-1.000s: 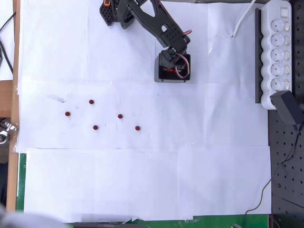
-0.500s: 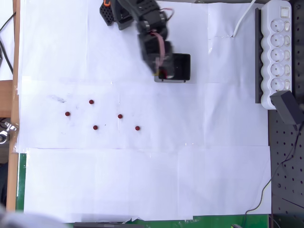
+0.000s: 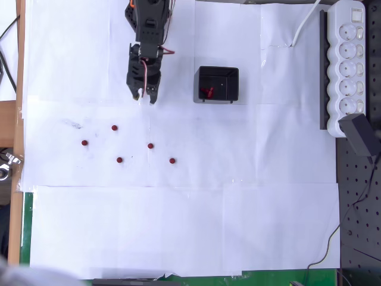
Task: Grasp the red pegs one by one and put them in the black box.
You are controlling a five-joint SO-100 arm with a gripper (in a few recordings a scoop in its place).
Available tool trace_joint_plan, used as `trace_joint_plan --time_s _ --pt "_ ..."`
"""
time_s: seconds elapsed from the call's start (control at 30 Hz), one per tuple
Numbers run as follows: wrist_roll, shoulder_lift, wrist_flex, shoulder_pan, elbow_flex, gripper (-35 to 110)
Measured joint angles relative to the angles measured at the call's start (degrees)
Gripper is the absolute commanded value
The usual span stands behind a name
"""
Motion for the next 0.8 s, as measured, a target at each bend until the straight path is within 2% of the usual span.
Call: trace_joint_plan --time_s 0.2,0.4,0.8 --pt "1.2 3.4 -5.4 2.1 -3.5 16" --pt "3.9 6.7 -19.4 6.0 -10.5 16" --pt "4.7 18.9 -35.5 7.5 -8.3 16"
